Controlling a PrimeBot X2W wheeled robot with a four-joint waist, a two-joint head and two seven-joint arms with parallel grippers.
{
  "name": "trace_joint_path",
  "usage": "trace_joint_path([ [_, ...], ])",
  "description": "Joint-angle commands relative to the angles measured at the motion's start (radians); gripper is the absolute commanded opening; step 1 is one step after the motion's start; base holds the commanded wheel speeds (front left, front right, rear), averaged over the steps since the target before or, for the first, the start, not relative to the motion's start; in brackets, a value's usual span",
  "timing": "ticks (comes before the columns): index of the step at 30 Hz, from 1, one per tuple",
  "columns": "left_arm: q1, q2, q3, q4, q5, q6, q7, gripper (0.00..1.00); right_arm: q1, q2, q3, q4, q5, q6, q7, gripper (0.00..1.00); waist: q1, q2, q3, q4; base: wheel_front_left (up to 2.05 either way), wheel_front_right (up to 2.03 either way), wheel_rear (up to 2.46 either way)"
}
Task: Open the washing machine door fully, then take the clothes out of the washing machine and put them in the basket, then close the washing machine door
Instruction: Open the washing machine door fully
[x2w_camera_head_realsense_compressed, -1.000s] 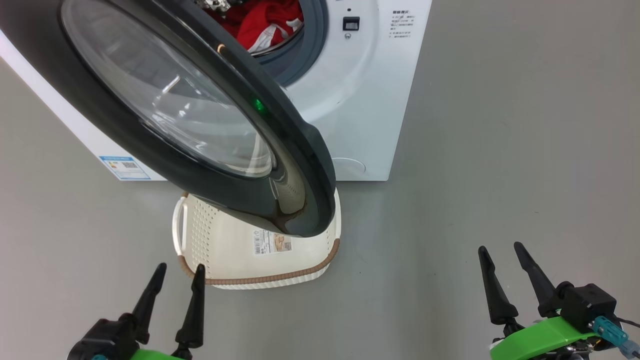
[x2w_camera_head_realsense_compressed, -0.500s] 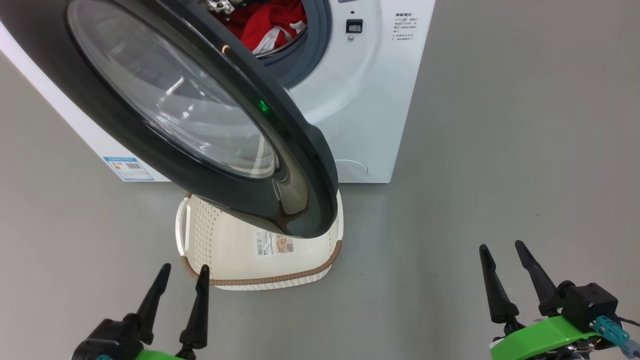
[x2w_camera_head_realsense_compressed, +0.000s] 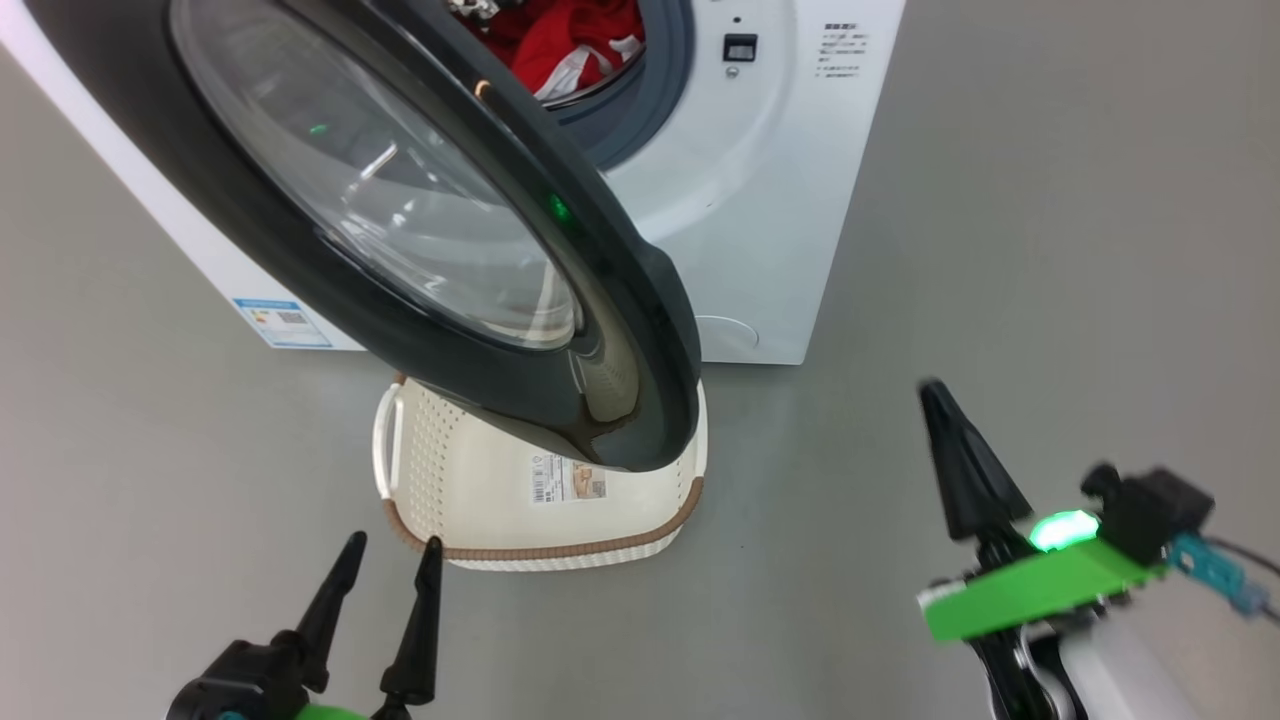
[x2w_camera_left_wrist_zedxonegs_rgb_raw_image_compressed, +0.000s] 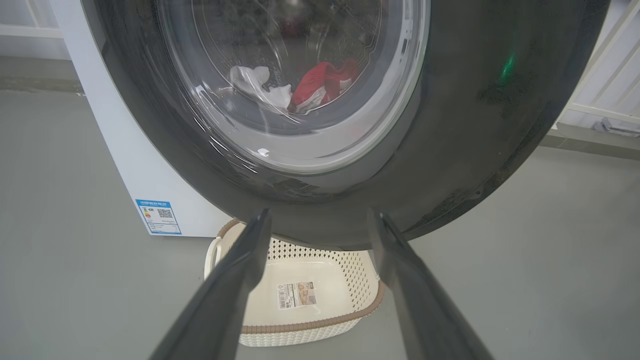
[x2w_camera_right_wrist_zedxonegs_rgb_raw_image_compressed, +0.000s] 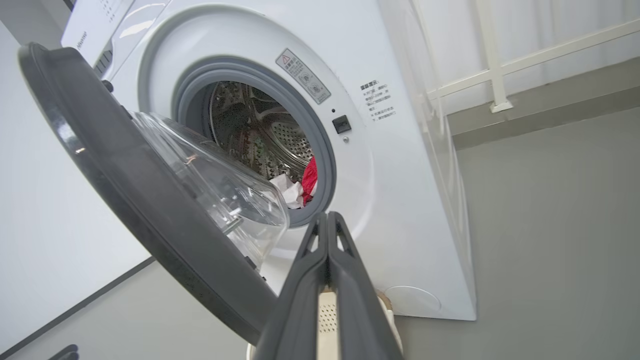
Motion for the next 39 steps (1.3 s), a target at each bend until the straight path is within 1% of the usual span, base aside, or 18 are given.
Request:
trace_joint_path([
  [1,-0.001,0.008,0.027,-0.022,0.002,-0.005,-0.012,1.00,-0.046,-0.010,0.046,-0.030,0.041,0.007,-0.006,0.00,0.0000,0.0000,0.003,0.006,0.00,0.00,0.00],
  [5,-0.003,0.005,0.017,-0.018,0.000,-0.005,-0.012,1.00,-0.134,-0.039,0.146,-0.022,0.248,0.007,-0.006,0.00,0.0000,0.0000,0.006,0.020,0.00,0.00,0.00],
  [8,-0.006,0.002,0.007,-0.016,-0.003,-0.005,-0.012,1.00,-0.200,-0.065,0.238,-0.007,0.495,0.007,-0.001,0.00,0.0000,0.0000,0.010,0.033,0.00,0.00,0.00],
  [10,-0.008,0.000,0.001,-0.015,-0.006,-0.005,-0.012,1.00,-0.249,-0.087,0.280,-0.012,0.657,0.007,0.029,0.00,0.0000,0.0000,0.014,0.040,0.00,0.00,0.00],
  [12,-0.014,-0.003,-0.008,-0.014,-0.008,-0.005,-0.012,1.00,-0.290,-0.101,0.293,-0.016,0.797,0.007,0.080,0.00,0.0000,0.0000,0.021,0.049,0.00,0.00,0.00],
  [14,-0.021,-0.006,-0.019,-0.013,-0.012,-0.005,-0.012,1.00,-0.323,-0.107,0.300,-0.015,0.915,0.007,0.162,0.00,0.0000,0.0000,0.031,0.059,0.00,0.00,0.00],
  [18,-0.034,-0.009,-0.044,-0.007,-0.023,-0.005,-0.012,1.00,-0.373,-0.107,0.275,0.013,1.073,0.007,0.335,0.00,0.0000,0.0000,0.048,0.078,0.00,0.00,0.00],
  [19,-0.038,-0.010,-0.052,-0.005,-0.026,-0.005,-0.012,1.00,-0.382,-0.104,0.266,0.025,1.098,0.007,0.376,0.00,0.0000,0.0000,0.051,0.084,0.00,0.00,0.00],
  [20,-0.038,-0.010,-0.052,-0.005,-0.026,-0.005,-0.012,1.00,-0.382,-0.104,0.266,0.025,1.098,0.007,0.376,0.00,0.0000,0.0000,0.051,0.084,0.00,0.00,0.00],
  [23,-0.044,-0.012,-0.066,-0.001,-0.034,-0.005,-0.012,1.00,-0.402,-0.097,0.246,0.068,1.158,0.007,0.507,0.00,0.0000,0.0000,0.058,0.098,0.00,0.00,0.00],
  [28,-0.046,-0.014,-0.076,0.007,-0.043,-0.005,-0.012,1.00,-0.424,-0.083,0.222,0.123,1.193,0.007,0.669,0.00,0.0000,0.0000,0.056,0.121,0.00,0.00,0.00],
  [34,-0.037,-0.018,-0.079,0.014,-0.047,-0.005,-0.012,1.00,-0.402,-0.056,0.209,0.141,1.179,0.007,0.785,0.00,0.0000,0.0000,0.035,0.150,0.00,0.00,0.00],
  [39,-0.025,-0.019,-0.079,0.017,-0.045,-0.005,-0.012,1.00,-0.371,-0.031,0.214,0.134,1.146,0.007,0.839,0.00,0.0000,0.0000,0.010,0.184,0.00,0.00,0.00],
])
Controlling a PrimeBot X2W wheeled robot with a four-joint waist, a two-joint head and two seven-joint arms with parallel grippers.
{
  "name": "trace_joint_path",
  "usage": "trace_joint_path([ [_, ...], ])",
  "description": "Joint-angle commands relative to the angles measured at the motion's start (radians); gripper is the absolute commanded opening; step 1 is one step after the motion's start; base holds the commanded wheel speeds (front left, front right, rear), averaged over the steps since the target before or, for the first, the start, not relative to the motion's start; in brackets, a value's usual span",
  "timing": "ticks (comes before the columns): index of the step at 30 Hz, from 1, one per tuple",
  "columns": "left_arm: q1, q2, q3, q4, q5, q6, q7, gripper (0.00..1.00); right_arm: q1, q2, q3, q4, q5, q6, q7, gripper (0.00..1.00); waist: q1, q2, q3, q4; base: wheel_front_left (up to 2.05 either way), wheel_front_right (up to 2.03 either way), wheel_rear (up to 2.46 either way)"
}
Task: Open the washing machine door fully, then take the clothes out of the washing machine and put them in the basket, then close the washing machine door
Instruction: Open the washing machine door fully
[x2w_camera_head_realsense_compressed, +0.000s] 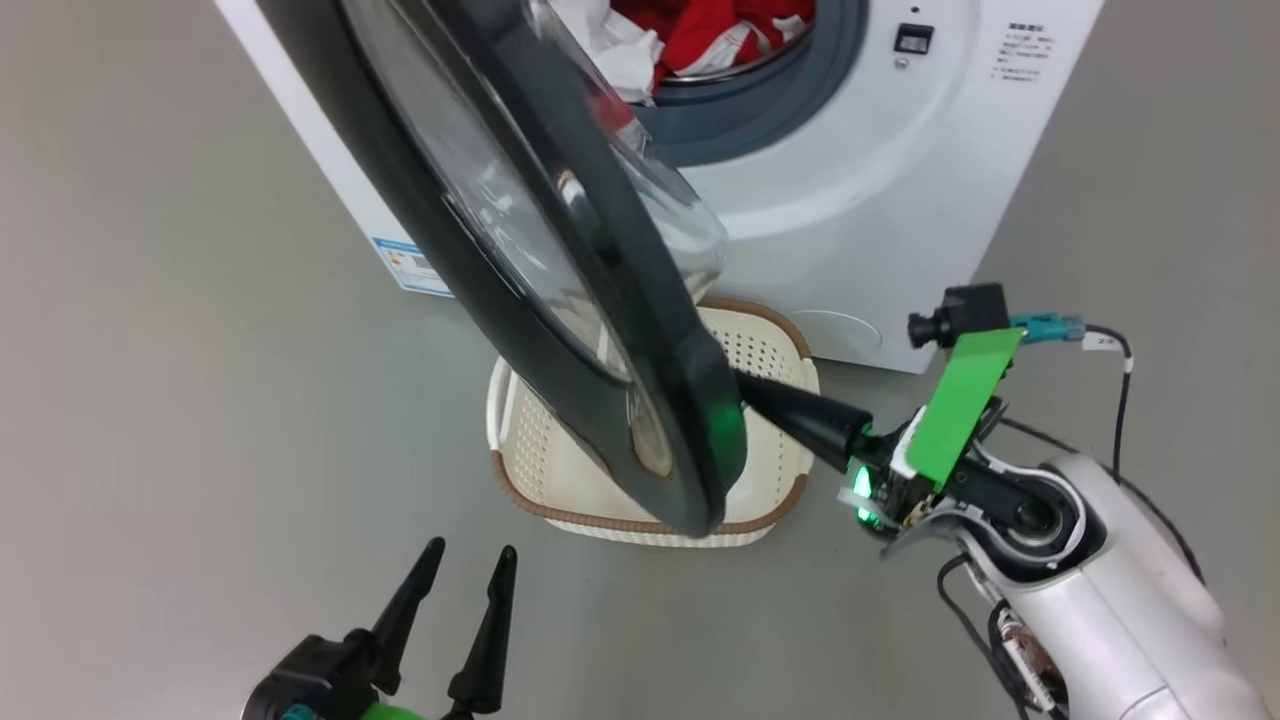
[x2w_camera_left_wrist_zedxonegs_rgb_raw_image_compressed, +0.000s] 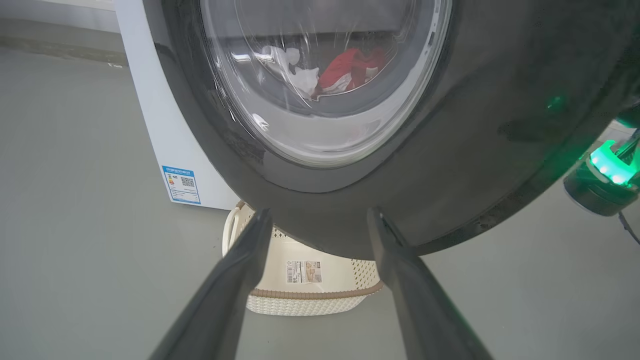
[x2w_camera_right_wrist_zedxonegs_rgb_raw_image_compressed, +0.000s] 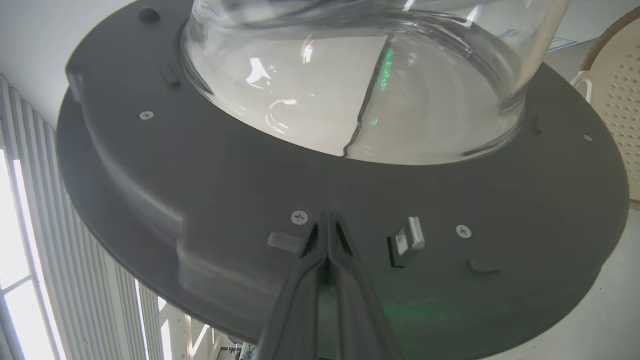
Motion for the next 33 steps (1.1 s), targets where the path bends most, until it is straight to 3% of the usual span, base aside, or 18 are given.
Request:
trace_joint_path([
  [1,0.003,0.005,0.032,-0.017,0.000,-0.005,-0.012,1.00,0.012,0.036,0.016,-0.038,-0.009,0.008,0.020,0.00,-0.0001,0.0000,-0.022,0.028,0.00,0.00,0.00],
  [16,0.073,0.004,0.053,-0.022,0.006,-0.005,-0.012,1.00,0.091,0.083,0.043,-0.027,-0.020,0.008,0.093,0.00,-0.0001,0.0000,-0.114,0.210,0.00,0.00,0.00],
  [33,0.109,0.004,0.122,-0.067,-0.001,-0.005,-0.012,1.00,0.026,0.084,0.210,-0.030,0.089,0.008,0.042,0.00,-0.0001,0.0000,-0.119,0.227,0.00,0.00,0.00],
])
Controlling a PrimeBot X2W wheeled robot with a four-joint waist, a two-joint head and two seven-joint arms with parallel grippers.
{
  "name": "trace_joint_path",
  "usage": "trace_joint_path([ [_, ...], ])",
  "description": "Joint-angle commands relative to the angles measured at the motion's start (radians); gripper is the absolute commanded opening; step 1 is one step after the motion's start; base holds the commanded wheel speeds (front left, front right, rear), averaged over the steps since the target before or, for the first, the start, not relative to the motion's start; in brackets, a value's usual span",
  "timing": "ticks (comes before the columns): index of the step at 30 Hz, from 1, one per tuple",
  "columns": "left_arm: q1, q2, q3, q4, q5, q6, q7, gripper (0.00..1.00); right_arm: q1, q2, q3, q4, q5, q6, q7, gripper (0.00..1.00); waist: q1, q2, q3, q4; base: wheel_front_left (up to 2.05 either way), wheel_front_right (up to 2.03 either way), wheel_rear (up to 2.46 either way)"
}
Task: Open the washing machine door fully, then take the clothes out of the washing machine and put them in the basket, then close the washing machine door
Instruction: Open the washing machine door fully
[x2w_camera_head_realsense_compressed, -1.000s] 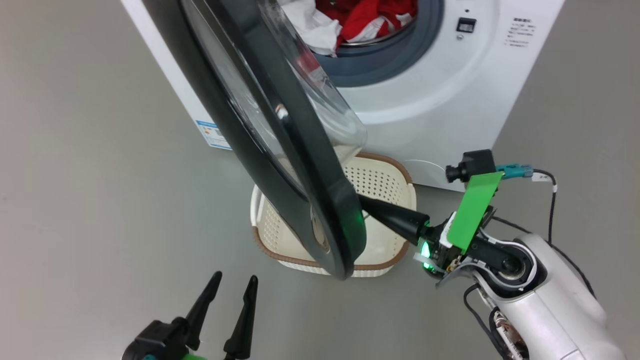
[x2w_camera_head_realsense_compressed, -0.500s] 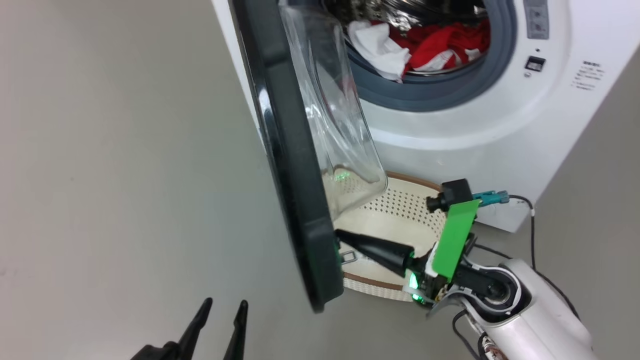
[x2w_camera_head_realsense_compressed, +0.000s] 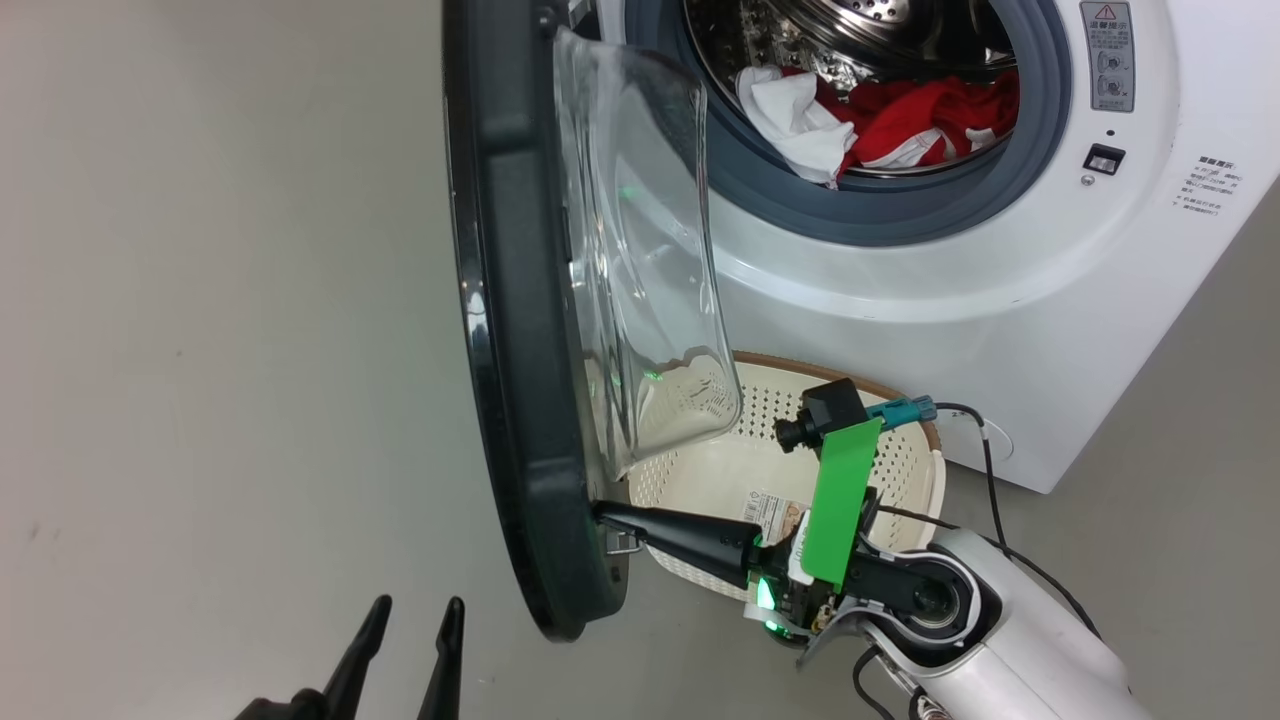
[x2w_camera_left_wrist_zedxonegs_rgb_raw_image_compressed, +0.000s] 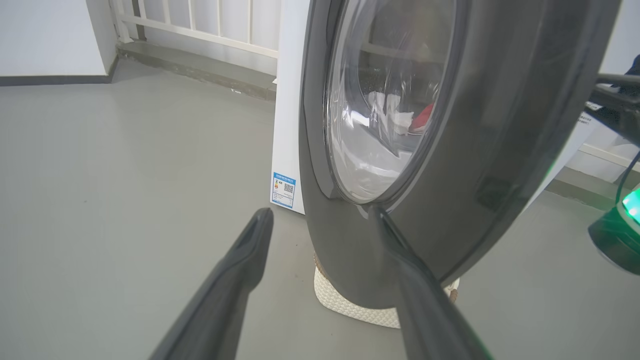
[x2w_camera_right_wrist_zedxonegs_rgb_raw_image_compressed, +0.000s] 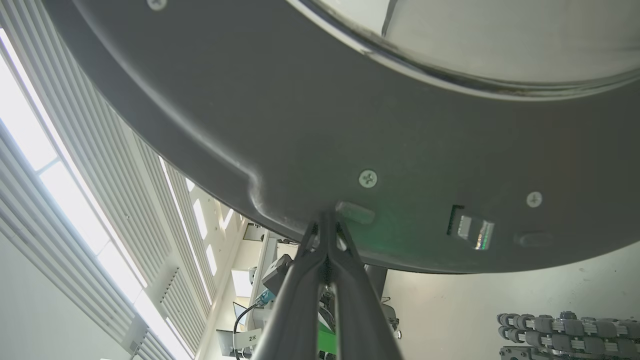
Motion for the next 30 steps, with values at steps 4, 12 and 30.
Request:
trace_joint_path([
  [4,-0.003,0.006,0.033,-0.031,-0.002,-0.005,-0.012,1.00,-0.028,0.027,0.020,-0.030,0.005,0.008,-0.024,0.00,-0.0001,0.0000,0.000,-0.002,0.00,0.00,0.00],
  [12,-0.014,0.006,0.026,-0.021,0.001,-0.005,-0.012,1.00,-0.010,0.027,-0.008,-0.021,-0.042,0.008,-0.059,0.29,-0.0001,0.0000,-0.003,-0.010,0.00,0.00,0.00],
  [30,-0.025,0.006,0.022,0.002,0.024,-0.005,-0.012,1.00,0.177,0.013,-0.129,0.027,-0.190,0.008,-0.159,1.00,-0.0001,0.0000,-0.032,-0.042,0.00,0.00,0.00],
])
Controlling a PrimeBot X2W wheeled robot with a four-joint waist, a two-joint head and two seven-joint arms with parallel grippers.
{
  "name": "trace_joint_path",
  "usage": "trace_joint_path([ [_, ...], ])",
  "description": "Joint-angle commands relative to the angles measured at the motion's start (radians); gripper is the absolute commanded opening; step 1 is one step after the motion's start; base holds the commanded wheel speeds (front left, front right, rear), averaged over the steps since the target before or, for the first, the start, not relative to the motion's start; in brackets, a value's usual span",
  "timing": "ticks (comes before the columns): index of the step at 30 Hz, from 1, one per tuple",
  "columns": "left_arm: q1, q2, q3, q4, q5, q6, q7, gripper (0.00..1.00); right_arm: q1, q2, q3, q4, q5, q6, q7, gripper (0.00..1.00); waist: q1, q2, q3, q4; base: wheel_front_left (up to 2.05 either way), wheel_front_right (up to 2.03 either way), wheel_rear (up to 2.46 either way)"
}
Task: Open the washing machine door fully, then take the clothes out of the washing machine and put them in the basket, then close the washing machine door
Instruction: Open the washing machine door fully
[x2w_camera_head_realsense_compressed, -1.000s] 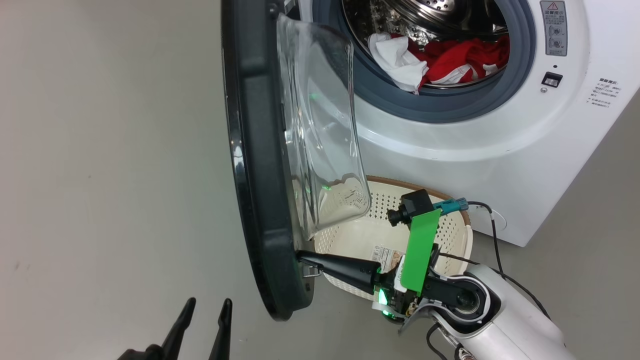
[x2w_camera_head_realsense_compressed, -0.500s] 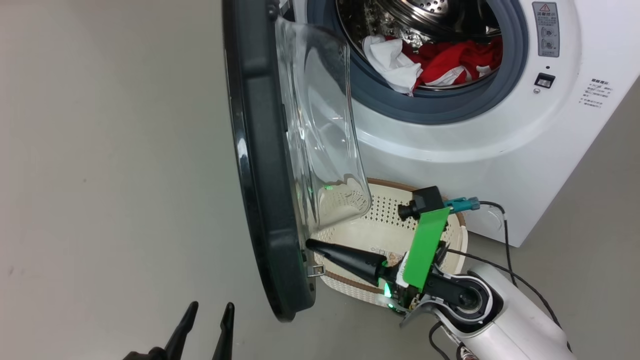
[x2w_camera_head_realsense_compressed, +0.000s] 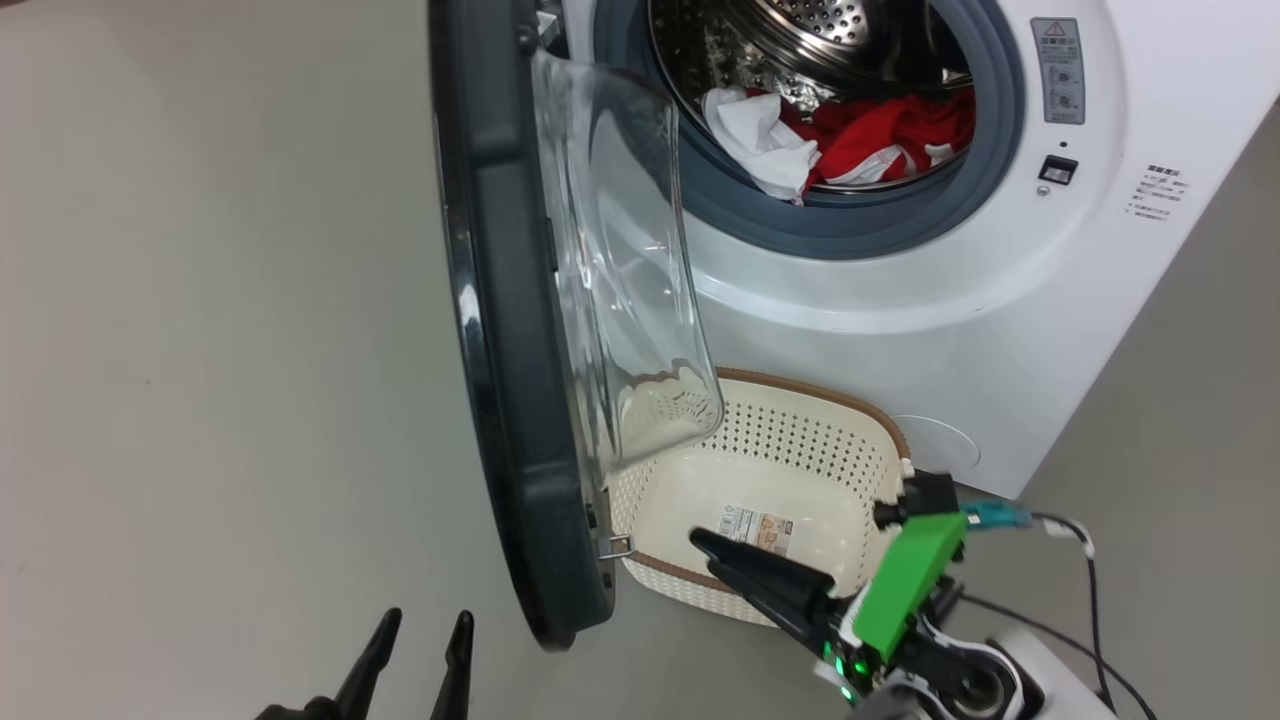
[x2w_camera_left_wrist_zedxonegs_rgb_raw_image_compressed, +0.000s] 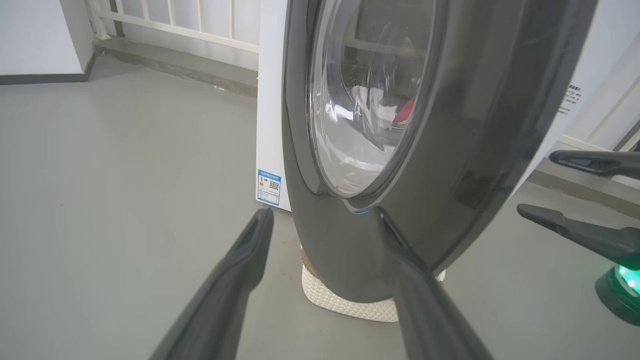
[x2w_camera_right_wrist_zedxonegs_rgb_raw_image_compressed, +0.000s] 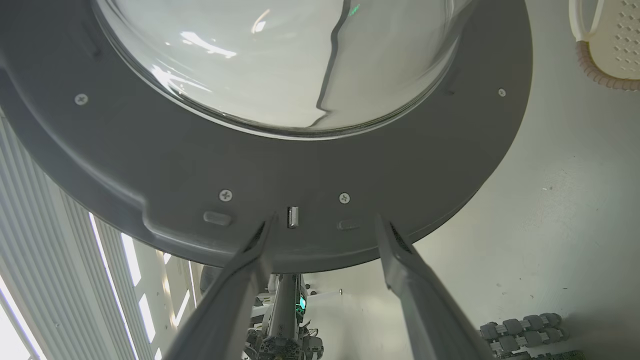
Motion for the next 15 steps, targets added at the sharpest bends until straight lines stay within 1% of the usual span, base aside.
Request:
trace_joint_path([
  [1,-0.032,0.006,0.037,-0.019,0.013,-0.005,-0.012,1.00,0.009,0.004,0.000,-0.021,-0.015,0.008,-0.014,1.00,-0.0001,0.0000,-0.001,-0.008,0.00,0.00,0.00],
  [8,-0.028,0.006,0.049,-0.020,0.012,-0.005,-0.012,1.00,0.076,-0.016,-0.013,-0.002,-0.079,0.008,-0.076,1.00,-0.0001,0.0000,-0.001,-0.031,0.00,0.00,0.00],
  [12,-0.027,0.006,0.058,-0.021,0.010,-0.005,-0.012,1.00,0.107,-0.038,-0.003,0.009,-0.141,0.008,-0.152,1.00,-0.0001,0.0000,0.002,-0.044,0.00,0.00,0.00],
  [15,-0.028,0.006,0.063,-0.021,0.009,-0.005,-0.012,1.00,0.120,-0.068,0.028,0.019,-0.212,0.008,-0.226,1.00,-0.0001,0.0000,0.006,-0.053,0.00,0.00,0.00],
])
